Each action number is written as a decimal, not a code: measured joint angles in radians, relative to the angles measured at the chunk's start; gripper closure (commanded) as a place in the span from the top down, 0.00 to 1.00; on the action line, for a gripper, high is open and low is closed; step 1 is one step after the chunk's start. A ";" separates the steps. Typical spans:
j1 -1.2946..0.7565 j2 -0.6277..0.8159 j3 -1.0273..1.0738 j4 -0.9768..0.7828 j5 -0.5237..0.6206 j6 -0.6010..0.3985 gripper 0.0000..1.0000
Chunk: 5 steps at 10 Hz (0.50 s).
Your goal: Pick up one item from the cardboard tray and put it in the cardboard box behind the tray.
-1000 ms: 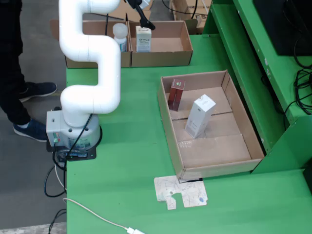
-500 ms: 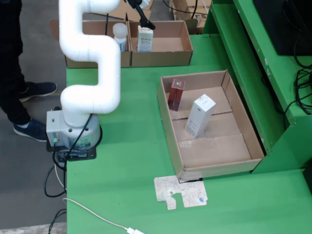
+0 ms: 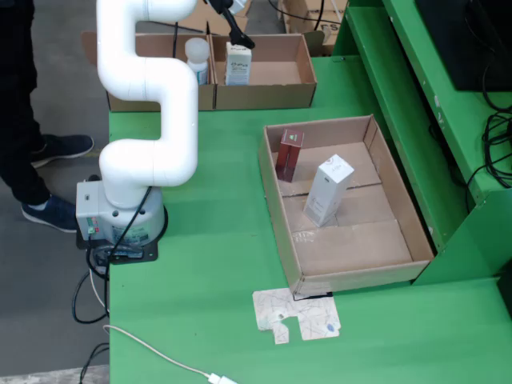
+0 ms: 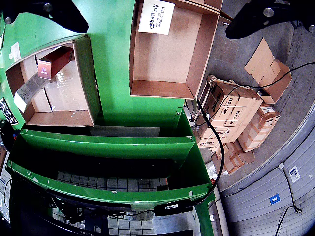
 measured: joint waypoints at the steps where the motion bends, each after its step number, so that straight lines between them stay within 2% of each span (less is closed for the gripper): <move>1: 0.000 0.000 0.000 0.000 0.000 0.000 1.00; 5: -0.002 0.003 0.000 -0.015 0.000 -0.026 1.00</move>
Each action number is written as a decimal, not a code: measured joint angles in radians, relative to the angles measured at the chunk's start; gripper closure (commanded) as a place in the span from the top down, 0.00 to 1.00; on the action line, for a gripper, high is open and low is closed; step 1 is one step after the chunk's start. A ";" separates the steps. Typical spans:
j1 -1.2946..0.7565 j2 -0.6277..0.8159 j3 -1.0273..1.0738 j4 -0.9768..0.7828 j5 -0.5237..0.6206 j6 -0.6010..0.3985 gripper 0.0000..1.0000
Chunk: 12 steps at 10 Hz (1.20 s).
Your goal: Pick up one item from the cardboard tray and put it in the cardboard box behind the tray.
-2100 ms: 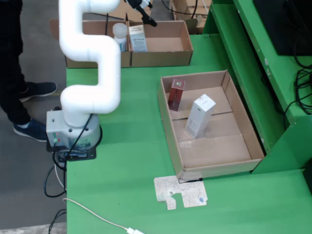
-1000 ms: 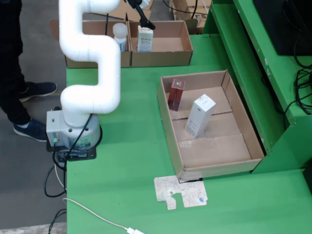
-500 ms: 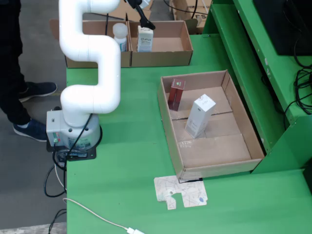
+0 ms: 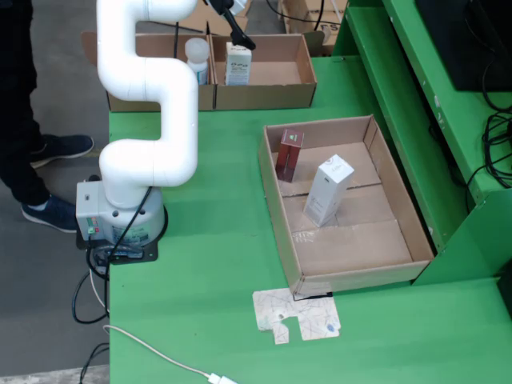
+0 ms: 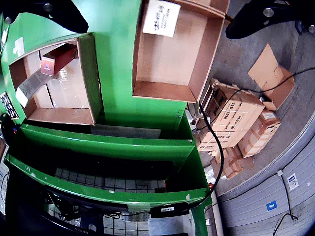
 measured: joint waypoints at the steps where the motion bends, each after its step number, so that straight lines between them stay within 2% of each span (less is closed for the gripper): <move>1: -0.021 0.026 0.000 -0.018 0.014 -0.020 1.00; 7: -0.104 0.100 0.000 -0.104 0.075 -0.087 1.00; 12: -0.141 0.178 0.003 -0.183 0.104 -0.106 1.00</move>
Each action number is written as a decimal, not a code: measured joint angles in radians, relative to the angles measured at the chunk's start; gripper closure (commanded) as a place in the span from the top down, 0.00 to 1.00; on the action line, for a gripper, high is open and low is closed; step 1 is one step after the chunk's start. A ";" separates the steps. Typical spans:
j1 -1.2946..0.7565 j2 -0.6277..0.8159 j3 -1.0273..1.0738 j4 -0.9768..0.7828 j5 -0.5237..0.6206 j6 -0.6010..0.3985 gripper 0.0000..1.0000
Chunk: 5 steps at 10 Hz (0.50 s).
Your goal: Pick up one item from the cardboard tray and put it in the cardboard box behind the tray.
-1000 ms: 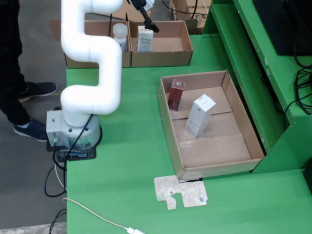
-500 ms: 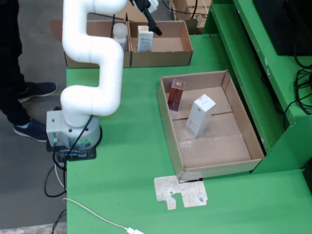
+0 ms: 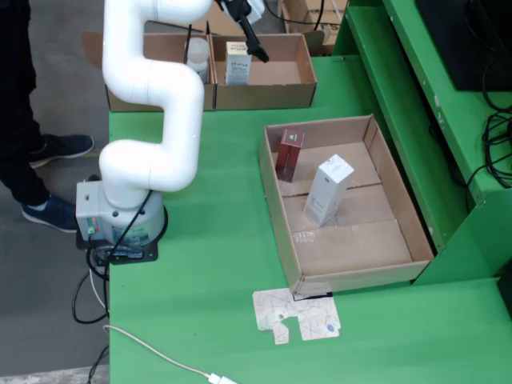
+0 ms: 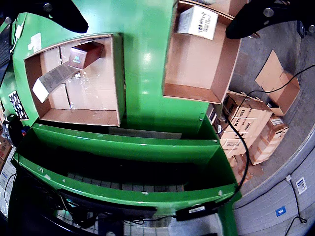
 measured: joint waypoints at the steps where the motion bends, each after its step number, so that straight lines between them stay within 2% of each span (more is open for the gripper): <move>1: -0.034 0.000 0.000 -0.015 0.018 -0.021 1.00; 5: -0.117 -0.009 0.000 0.020 0.064 -0.087 1.00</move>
